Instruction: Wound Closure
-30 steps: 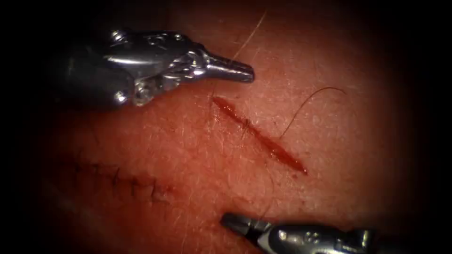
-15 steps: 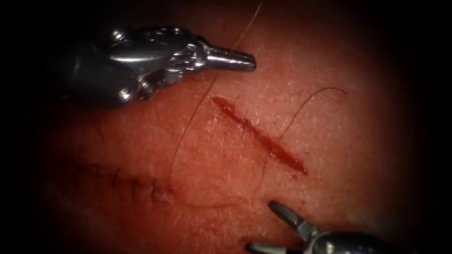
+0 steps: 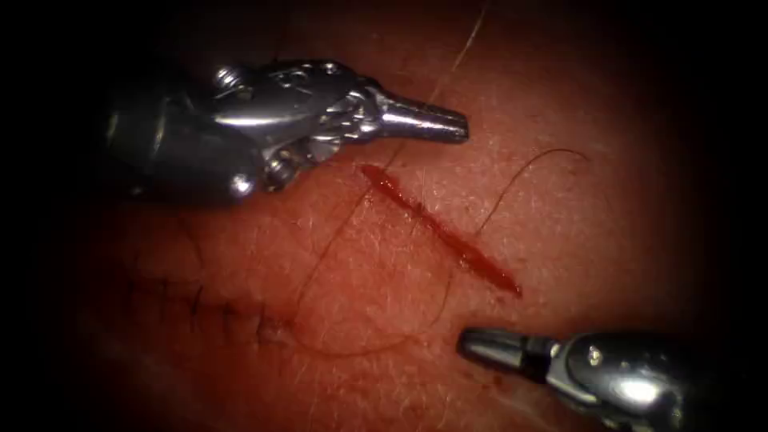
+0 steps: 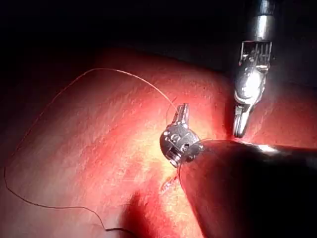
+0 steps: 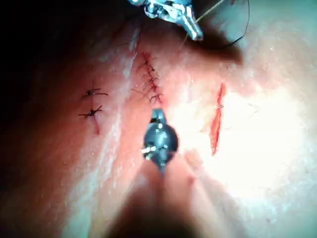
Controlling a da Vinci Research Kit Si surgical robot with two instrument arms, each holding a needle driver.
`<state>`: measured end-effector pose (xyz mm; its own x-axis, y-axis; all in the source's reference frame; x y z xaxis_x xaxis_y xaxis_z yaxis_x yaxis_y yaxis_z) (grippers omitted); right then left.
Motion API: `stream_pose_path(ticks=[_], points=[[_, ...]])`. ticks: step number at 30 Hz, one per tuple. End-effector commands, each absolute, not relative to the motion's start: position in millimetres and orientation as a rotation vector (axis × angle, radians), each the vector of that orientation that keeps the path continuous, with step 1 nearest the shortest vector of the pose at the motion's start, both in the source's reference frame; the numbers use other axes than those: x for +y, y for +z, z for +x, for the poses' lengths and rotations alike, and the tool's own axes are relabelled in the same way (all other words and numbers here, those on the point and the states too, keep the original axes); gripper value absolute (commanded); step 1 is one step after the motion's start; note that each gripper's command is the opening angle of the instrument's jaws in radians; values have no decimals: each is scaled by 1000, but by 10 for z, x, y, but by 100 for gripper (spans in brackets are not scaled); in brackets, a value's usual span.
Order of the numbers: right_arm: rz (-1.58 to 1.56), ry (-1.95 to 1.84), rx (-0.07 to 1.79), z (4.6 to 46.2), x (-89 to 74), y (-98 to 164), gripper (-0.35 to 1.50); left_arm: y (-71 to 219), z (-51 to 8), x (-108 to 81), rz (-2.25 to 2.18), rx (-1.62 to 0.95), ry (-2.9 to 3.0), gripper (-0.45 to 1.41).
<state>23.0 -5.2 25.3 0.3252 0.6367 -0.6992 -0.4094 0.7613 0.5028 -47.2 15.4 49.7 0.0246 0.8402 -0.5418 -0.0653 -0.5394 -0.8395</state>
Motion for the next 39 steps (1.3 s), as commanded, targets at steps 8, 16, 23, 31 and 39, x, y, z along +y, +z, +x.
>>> stream_pose_path(ticks=[8, 16, 23, 31, 39], points=[[157, 666, 1051, 320, -32, 318, -35, 494, -487, 151, -1582, -839, 1584, -45], [136, 638, 1083, 368, -33, 337, -35, 498, -497, 157, -1628, -859, 1519, -45], [110, 647, 1173, 374, -29, 315, -35, 514, -501, 165, -1709, -863, 1455, -45], [122, 634, 1288, 372, -29, 285, -35, 556, -493, 167, -1765, -865, 1445, -45], [74, 675, 1429, 356, -21, 262, -35, 604, -479, 149, -1757, -911, 1426, -45]])
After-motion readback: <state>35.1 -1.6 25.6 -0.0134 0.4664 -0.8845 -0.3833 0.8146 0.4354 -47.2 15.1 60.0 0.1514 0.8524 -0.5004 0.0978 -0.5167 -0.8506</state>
